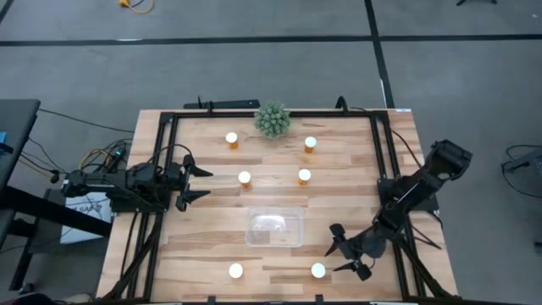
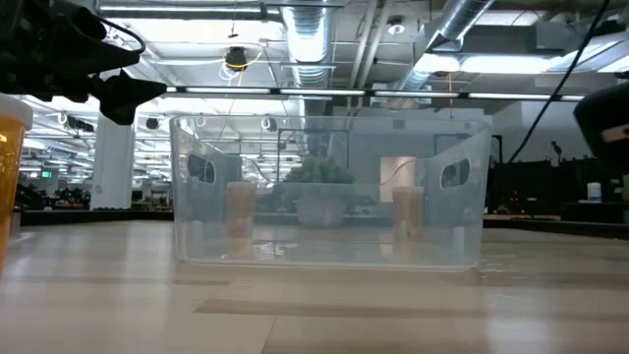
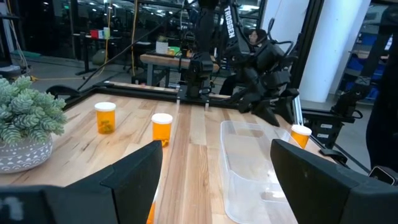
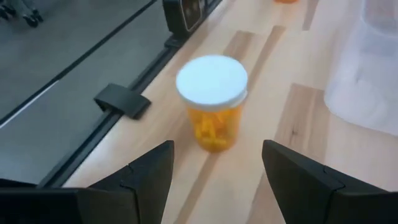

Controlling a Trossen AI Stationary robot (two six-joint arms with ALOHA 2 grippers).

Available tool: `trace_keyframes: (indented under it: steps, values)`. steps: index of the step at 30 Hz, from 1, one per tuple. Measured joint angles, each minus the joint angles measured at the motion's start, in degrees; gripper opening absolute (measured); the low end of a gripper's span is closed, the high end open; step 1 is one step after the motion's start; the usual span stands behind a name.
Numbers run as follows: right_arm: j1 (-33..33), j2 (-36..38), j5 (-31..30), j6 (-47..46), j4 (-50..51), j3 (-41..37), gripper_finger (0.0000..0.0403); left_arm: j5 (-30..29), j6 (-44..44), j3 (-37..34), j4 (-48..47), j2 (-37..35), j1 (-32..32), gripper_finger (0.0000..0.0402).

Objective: Pick and place pill bottles into a basket
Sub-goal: Put the orange pill bottle into the transparent bin

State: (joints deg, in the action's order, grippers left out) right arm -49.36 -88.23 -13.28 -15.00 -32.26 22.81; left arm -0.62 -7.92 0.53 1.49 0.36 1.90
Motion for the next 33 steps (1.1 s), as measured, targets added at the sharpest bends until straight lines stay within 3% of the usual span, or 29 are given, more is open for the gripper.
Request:
trace_keyframes:
  steps: [8,26,33]
  values:
    - [3.12,-5.90,2.83,0.44,-5.49,0.67,0.0240,0.00,0.06,-0.01,0.01,0.01,-0.01,0.0290]
    - [3.39,-13.95,8.71,4.96,-3.70,12.92,0.0238,0.01,0.01,-0.01,0.00,0.00,0.00,0.0290]
    - [3.48,-14.29,9.86,5.04,-2.44,13.84,0.0199,0.00,0.02,-0.02,-0.01,0.02,0.01,0.0290]
